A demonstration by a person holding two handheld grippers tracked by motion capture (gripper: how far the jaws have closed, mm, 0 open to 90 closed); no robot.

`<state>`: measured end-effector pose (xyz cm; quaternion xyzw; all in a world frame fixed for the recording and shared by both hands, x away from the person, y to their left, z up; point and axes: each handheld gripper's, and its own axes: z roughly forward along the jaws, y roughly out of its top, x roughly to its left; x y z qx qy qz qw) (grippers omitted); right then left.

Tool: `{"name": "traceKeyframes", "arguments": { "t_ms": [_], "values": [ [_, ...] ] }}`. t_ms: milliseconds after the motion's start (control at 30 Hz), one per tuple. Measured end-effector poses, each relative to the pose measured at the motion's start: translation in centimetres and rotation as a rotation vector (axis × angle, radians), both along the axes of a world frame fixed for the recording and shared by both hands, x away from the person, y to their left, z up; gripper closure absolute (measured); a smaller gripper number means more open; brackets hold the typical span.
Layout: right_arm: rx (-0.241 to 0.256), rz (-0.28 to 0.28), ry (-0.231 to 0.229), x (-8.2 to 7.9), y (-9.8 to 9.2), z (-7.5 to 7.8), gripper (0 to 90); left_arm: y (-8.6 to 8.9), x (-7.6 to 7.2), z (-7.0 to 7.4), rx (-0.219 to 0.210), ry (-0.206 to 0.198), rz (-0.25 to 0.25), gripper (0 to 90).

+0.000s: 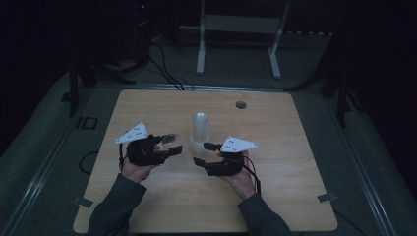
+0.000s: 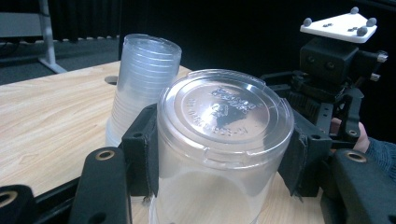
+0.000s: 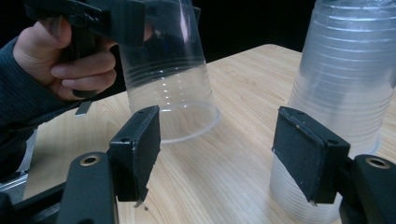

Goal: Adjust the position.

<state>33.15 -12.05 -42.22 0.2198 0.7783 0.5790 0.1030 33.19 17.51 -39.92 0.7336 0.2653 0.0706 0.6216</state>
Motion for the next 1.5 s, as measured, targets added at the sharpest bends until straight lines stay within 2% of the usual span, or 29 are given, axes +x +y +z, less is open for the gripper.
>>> {"name": "traceKeyframes", "arguments": {
  "t_ms": [567, 867, 1300, 1400, 1433, 1500],
  "values": [
    [0.037, 0.024, -0.004, -0.3, 0.6, 0.2, 26.1, -0.4, 0.0, -0.1, -0.045, 0.019, -0.024, 40.3],
    [0.066, 0.055, -0.007, -0.5, 0.9, 0.2, 25.0, -0.6, -0.1, 0.0, -0.079, 0.026, -0.043, 40.3],
    [0.089, 0.069, -0.005, -0.6, 1.3, 0.1, 24.8, -0.8, -0.1, -0.2, -0.1, 0.035, -0.047, 40.4],
    [0.1, 0.073, -0.002, -0.5, 1.4, 0.1, 24.8, -0.8, -0.1, -0.3, -0.111, 0.037, -0.051, 40.4],
    [0.118, 0.082, 0.001, -0.4, 1.4, 0.1, 24.7, -0.9, -0.1, -0.3, -0.134, 0.04, -0.057, 40.4],
    [0.127, 0.082, 0.007, -0.4, 1.4, 0.0, 24.2, -0.9, -0.1, -0.3, -0.145, 0.042, -0.062, 40.4]
  ]
}}
